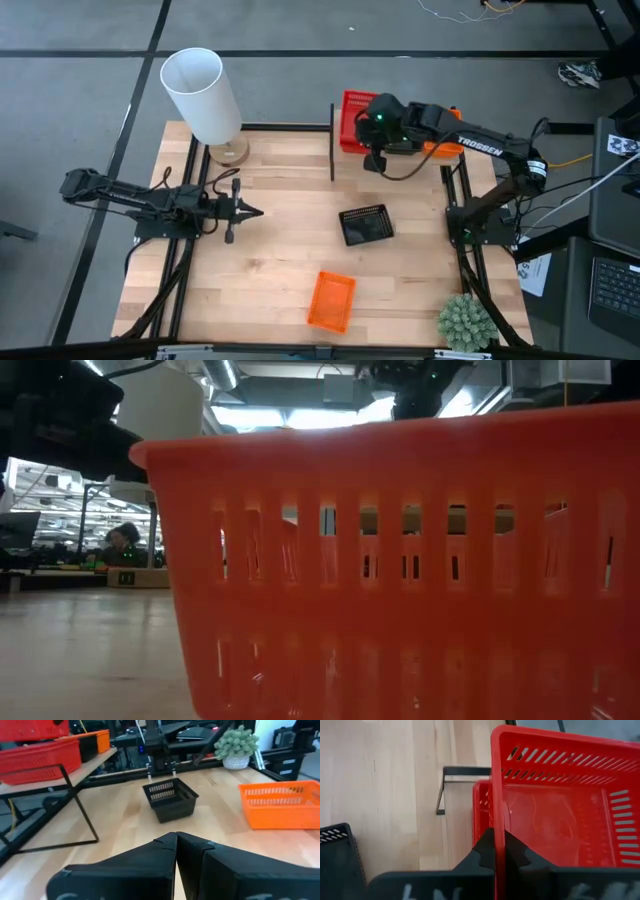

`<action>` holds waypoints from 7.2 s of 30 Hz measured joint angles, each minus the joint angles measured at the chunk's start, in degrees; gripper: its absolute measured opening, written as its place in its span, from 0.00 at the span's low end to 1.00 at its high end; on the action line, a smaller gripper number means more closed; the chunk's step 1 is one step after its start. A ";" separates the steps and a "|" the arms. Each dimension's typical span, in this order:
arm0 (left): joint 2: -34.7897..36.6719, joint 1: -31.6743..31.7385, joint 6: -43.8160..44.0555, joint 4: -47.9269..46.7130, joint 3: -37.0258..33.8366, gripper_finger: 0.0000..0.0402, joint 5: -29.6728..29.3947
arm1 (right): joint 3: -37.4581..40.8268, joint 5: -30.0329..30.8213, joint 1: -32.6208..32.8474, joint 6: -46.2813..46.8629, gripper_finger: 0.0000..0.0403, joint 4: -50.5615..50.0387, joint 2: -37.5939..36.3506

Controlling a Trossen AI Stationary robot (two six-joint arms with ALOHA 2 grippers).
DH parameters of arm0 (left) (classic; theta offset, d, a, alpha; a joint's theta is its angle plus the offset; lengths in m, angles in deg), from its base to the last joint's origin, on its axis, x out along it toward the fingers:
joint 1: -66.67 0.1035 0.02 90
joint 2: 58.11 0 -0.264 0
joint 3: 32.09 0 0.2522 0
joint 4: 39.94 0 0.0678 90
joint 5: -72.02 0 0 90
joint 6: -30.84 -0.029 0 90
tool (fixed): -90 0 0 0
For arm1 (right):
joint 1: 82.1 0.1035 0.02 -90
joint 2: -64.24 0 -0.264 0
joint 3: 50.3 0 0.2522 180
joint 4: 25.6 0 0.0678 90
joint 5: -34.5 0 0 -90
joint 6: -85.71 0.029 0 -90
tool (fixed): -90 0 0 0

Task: Stack baskets on shelf by color
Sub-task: Stack the red basket on top of the red basket on the shelf, then stack the black basket on top of the black basket on the shelf

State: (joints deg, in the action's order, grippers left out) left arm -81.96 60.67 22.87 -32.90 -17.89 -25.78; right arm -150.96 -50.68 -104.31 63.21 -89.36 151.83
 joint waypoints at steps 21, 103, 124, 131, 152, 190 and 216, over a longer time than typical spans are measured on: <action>-0.02 1.11 3.37 -0.85 0.00 0.00 0.91 | 0.05 2.52 -0.30 1.05 0.10 -2.16 0.00; 0.00 1.10 4.48 -2.32 0.00 0.00 0.89 | 0.14 24.95 -5.95 20.99 0.39 0.37 2.01; -0.02 1.09 4.40 -2.32 0.00 0.00 0.87 | 0.14 22.53 -9.56 26.73 0.39 -5.65 2.01; 0.00 1.09 4.38 -2.32 0.00 0.00 0.87 | 0.16 22.76 -9.89 26.53 0.39 -5.55 4.82; -0.02 1.11 3.35 -2.31 0.00 0.00 0.87 | 0.16 34.44 -9.47 26.59 0.39 -3.35 1.02; 0.00 1.09 6.36 -2.32 0.00 0.00 0.87 | 0.19 17.34 39.69 47.14 0.39 -3.06 19.80; -0.02 1.09 6.32 -2.32 0.00 0.00 0.87 | 9.70 0.72 42.11 57.87 0.39 -26.65 23.65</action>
State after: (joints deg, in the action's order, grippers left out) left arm -81.99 61.77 29.19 -35.22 -17.89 -24.91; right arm -141.26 -49.96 -62.20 121.08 -116.01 175.48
